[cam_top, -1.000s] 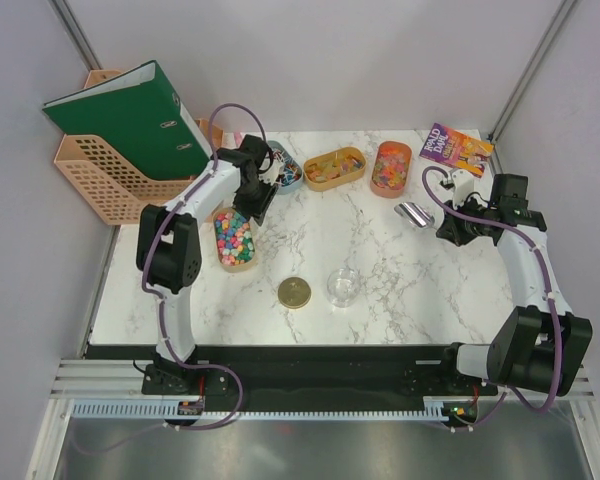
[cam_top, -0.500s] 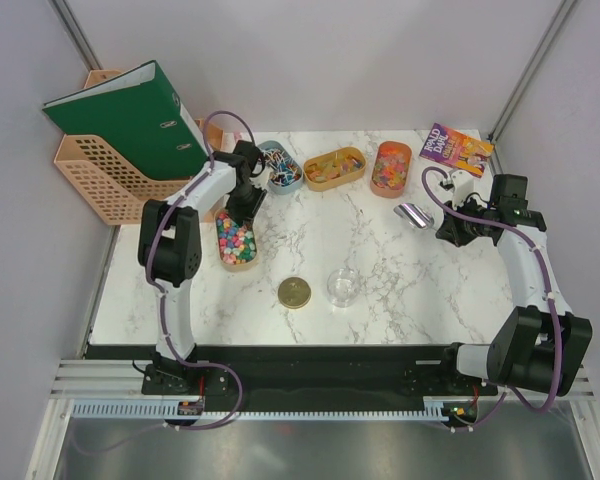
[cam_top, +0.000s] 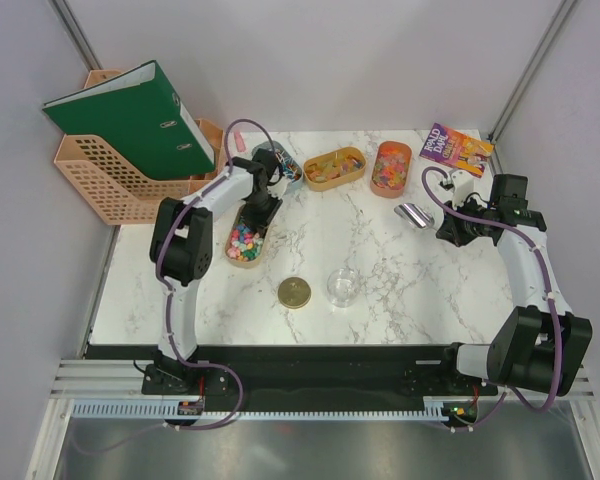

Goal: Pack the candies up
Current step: Move the storage box to the center of the board.

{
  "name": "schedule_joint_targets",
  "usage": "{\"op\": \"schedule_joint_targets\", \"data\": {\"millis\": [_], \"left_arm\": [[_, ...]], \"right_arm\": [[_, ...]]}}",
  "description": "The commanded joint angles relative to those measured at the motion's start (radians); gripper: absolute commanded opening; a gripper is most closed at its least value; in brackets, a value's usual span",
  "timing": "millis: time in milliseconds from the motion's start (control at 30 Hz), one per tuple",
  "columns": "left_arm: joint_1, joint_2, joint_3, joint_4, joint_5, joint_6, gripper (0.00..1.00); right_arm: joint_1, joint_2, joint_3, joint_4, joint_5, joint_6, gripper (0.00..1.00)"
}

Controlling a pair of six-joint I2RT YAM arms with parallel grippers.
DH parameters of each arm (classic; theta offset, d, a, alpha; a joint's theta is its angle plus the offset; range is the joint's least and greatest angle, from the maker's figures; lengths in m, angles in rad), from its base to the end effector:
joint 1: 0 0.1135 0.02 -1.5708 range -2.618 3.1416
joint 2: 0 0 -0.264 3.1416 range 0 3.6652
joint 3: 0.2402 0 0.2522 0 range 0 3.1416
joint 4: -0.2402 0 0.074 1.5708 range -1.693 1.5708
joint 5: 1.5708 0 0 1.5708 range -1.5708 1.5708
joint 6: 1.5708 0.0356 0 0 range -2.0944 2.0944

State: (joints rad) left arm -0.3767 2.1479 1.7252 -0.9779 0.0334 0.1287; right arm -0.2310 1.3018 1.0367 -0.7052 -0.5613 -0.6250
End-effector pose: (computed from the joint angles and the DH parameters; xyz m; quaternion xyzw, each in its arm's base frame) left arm 0.4000 -0.1595 0.1810 0.2505 0.9642 -0.0270 0.0823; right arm 0.2582 -0.0413 0.2758 -0.2600 0.8841 0.1228 0.3684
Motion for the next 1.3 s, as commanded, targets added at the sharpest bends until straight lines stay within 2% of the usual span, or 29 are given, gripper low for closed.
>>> {"op": "schedule_joint_targets", "data": {"millis": [0,333,600,767,1067,1200,1233,1267], "left_arm": [[-0.083,0.015,0.011,-0.001,0.057,0.058,0.33],[-0.287,0.092,0.048,0.096,0.014,0.184,0.35],[-0.372,0.182,0.165,0.202,0.062,0.418,0.38],[-0.399,0.184,0.183,0.232,0.118,0.496,0.39],[-0.421,0.118,0.137,0.243,0.275,0.618,0.41],[-0.423,0.023,0.168,0.245,0.26,0.586,0.45],[-0.421,-0.046,0.163,0.245,0.251,0.588,0.46],[-0.416,-0.077,0.159,0.242,0.241,0.591,0.48]], "right_arm": [[0.002,-0.006,0.031,0.012,-0.008,-0.01,0.0],[0.002,-0.007,0.016,0.012,0.0,-0.012,0.0],[0.002,-0.009,0.002,0.01,0.006,-0.022,0.0],[0.002,-0.018,0.003,0.0,0.02,-0.041,0.0],[0.002,-0.012,-0.003,-0.011,0.023,-0.062,0.0],[0.002,-0.013,0.039,-0.062,0.047,-0.169,0.0],[0.002,-0.012,0.069,-0.074,0.047,-0.197,0.0],[0.002,0.0,0.089,-0.118,0.041,-0.275,0.0]]}}
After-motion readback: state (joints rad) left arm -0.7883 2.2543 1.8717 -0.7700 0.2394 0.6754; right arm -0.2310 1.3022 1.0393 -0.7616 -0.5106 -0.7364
